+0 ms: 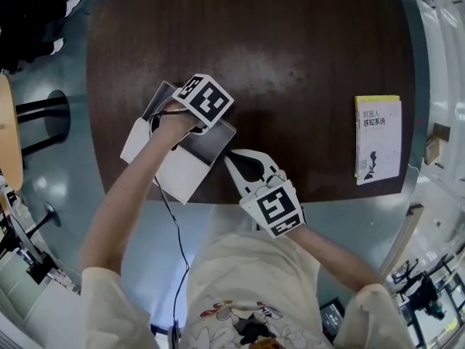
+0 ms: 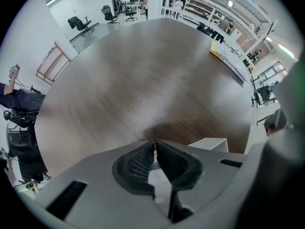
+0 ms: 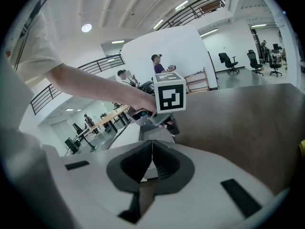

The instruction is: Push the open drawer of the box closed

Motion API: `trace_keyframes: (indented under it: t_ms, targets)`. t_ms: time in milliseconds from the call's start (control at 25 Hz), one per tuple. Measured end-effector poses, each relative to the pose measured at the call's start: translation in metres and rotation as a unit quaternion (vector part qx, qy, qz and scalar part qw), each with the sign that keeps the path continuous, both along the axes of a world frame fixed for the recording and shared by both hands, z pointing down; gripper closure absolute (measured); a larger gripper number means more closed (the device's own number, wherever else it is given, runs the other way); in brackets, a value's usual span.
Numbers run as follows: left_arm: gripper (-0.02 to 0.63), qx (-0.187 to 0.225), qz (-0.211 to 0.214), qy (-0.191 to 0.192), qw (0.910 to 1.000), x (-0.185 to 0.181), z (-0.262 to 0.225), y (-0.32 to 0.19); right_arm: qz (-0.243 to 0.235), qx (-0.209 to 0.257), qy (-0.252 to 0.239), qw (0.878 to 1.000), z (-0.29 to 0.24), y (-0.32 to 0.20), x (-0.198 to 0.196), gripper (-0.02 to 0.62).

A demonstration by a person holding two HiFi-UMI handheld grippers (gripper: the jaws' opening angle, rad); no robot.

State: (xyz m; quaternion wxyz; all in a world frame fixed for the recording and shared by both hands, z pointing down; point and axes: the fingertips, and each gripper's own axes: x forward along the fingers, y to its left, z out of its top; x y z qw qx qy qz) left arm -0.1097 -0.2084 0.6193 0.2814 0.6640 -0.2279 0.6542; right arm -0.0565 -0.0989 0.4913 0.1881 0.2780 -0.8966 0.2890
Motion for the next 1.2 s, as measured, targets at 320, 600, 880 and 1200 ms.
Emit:
trace_keyframes:
  t_ms: [320, 600, 880, 1200]
  targets:
    - [0.485, -0.034, -0.016, 0.014, 0.9992, -0.003, 0.001, -0.004, 0.005, -0.006, -0.003, 1.000, 0.001, 0.005, -0.003, 0.588]
    - [0.565, -0.043, -0.008, 0.010, 0.9990, 0.001, 0.001, 0.003, 0.011, -0.007, -0.004, 1.000, 0.000, 0.004, -0.004, 0.589]
    - [0.572, -0.033, -0.016, 0.014, 0.9992, -0.002, -0.001, 0.003, 0.014, -0.005, -0.003, 1.000, -0.003, 0.009, -0.005, 0.589]
    - [0.571, -0.015, -0.036, 0.031, 0.9988, -0.013, -0.005, 0.001, 0.005, -0.005, -0.001, 1.000, -0.003, 0.020, -0.012, 0.589]
